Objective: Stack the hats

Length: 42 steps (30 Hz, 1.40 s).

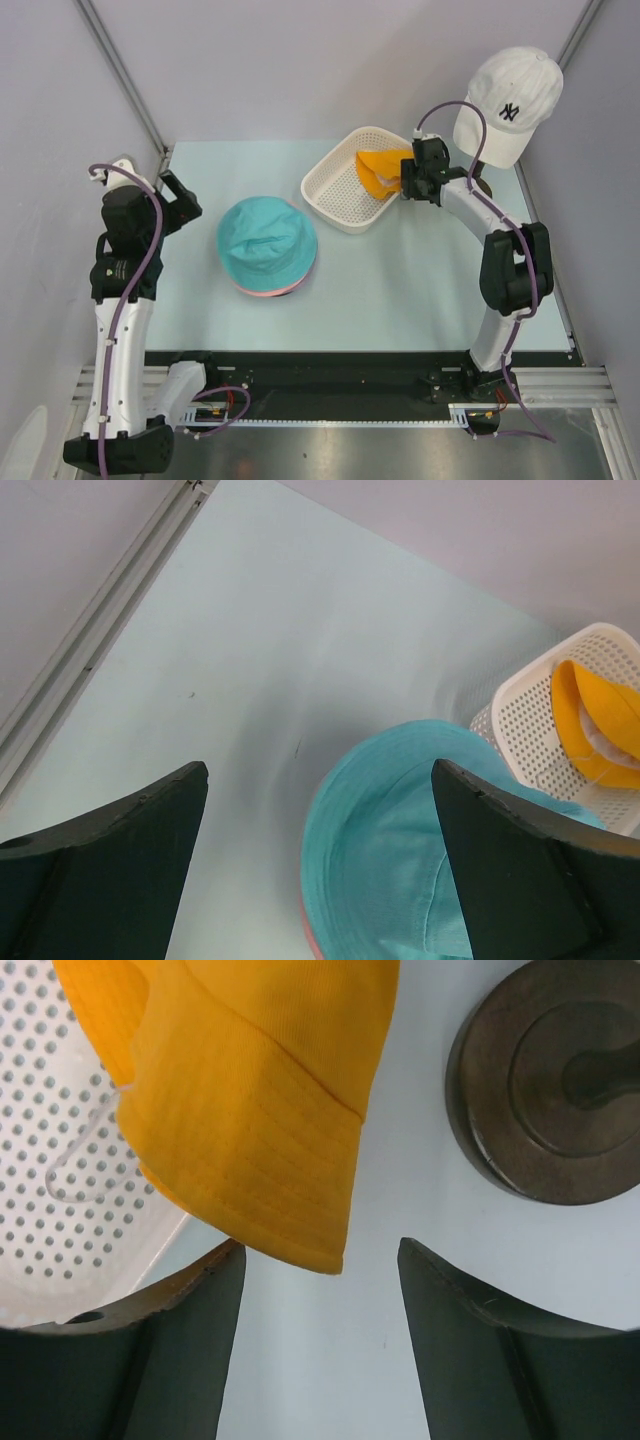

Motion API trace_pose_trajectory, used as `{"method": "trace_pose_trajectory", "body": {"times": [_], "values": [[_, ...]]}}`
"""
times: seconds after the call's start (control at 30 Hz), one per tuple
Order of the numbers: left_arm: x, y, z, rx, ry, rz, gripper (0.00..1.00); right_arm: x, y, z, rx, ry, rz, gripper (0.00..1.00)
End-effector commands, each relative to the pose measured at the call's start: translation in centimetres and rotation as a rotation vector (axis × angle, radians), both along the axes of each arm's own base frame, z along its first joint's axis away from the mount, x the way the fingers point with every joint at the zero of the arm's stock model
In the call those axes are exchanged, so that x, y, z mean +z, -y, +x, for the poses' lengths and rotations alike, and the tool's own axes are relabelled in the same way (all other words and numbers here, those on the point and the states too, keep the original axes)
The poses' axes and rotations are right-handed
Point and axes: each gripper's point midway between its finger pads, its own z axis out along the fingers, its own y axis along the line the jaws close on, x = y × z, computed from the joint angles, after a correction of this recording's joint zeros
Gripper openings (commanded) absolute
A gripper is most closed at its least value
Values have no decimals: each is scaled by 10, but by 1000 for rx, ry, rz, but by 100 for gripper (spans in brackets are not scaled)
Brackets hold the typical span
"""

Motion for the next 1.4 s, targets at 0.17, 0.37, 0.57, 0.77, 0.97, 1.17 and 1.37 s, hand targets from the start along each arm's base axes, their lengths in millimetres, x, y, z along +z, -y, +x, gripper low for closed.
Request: {"method": "trace_pose_trajectory", "body": {"times": [0.17, 0.37, 0.57, 0.77, 0.97, 1.17, 1.37], "values": [[20, 10, 1, -88, 47, 47, 96, 62, -4, 41, 3, 217, -53, 62], [21, 13, 1, -101, 52, 46, 96, 49, -11, 51, 34, 203, -61, 59], [34, 22, 4, -149, 94, 48, 95, 50, -17, 65, 65, 199, -65, 18], [49, 42, 19, -297, 161, 86, 95, 113, -61, 73, 226, 247, 26, 0], [94, 93, 45, -491, 272, 204, 93, 197, -103, 46, 350, 329, 75, 0], [129, 174, 47, -706, 364, 200, 93, 253, -135, -10, 449, 400, 83, 0], [139, 254, 38, -880, 410, 140, 93, 280, -153, -52, 447, 430, 74, 0]]}}
